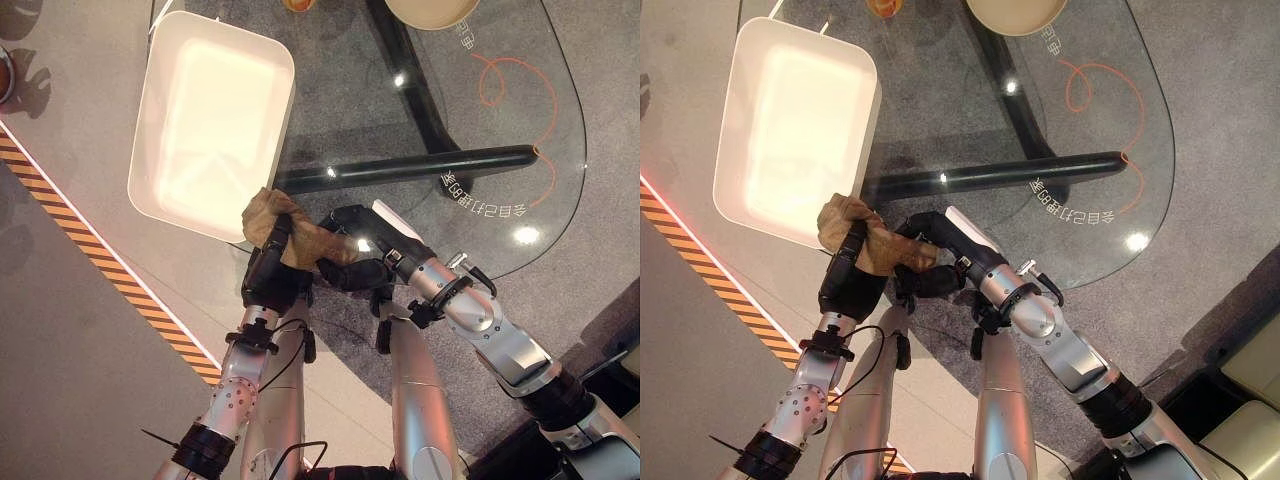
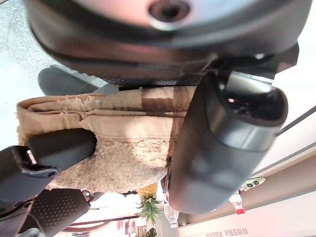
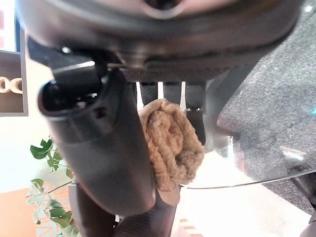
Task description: Wipe the table with a cloth and put it in the basket.
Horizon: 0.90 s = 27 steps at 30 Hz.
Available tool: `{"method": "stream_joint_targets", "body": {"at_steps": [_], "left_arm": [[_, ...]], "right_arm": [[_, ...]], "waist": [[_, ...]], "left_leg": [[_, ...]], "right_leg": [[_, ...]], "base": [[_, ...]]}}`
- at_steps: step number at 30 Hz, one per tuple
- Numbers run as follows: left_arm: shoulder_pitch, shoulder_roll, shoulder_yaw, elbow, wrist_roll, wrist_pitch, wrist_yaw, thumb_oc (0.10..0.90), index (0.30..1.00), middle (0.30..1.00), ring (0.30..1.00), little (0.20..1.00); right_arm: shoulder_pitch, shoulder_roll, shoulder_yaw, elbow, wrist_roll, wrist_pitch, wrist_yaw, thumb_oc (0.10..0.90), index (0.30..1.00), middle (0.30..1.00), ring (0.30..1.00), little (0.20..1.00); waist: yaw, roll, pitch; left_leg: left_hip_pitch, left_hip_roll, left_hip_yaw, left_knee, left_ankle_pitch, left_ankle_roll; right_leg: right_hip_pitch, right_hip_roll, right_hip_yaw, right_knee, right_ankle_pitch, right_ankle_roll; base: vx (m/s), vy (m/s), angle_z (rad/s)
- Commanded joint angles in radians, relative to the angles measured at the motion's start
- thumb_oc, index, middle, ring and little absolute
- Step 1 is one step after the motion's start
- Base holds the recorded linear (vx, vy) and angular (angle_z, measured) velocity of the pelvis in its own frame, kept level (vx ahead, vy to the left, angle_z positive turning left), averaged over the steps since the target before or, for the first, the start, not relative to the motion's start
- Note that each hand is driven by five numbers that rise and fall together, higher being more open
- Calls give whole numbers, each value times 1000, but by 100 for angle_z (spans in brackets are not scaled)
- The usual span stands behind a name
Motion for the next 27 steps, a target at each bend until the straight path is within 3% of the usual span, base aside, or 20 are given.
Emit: {"method": "stream_joint_targets", "body": {"at_steps": [1, 8, 10, 27], "left_arm": [[-46, -9, 30, -191, -10, -33, -120, 100, 300, 300, 300, 200], [-44, -14, 31, -190, -6, -33, -120, 100, 300, 300, 300, 200], [-42, -16, 32, -190, -4, -31, -122, 100, 300, 300, 300, 200], [-22, -26, 49, -185, 24, -51, -129, 100, 300, 300, 300, 200]], "right_arm": [[17, 1, 13, -99, -17, -53, 33, 100, 300, 300, 300, 200], [24, 15, 5, -99, 1, -47, -28, 125, 321, 321, 321, 225], [29, 23, -3, -92, 3, -52, -52, 800, 900, 900, 900, 900], [85, 61, -82, -86, 9, -69, -189, 800, 900, 900, 900, 900]], "waist": [[11, -45, -26], [10, -44, -26], [10, -44, -26], [-1, -41, -26]], "left_leg": [[-13, -70, 72, 163, -187, 20], [-21, -69, 73, 173, -191, 20], [-19, -69, 72, 173, -192, 20], [-27, -63, 81, 183, -201, 23]], "right_leg": [[26, 45, -62, -167, 114, 25], [18, 45, -60, -159, 111, 23], [20, 45, -60, -160, 110, 24], [4, 50, -52, -144, 105, 24]], "base": [[0, 0, 0], [0, 0, 0], [0, 0, 0], [0, 0, 0]]}}
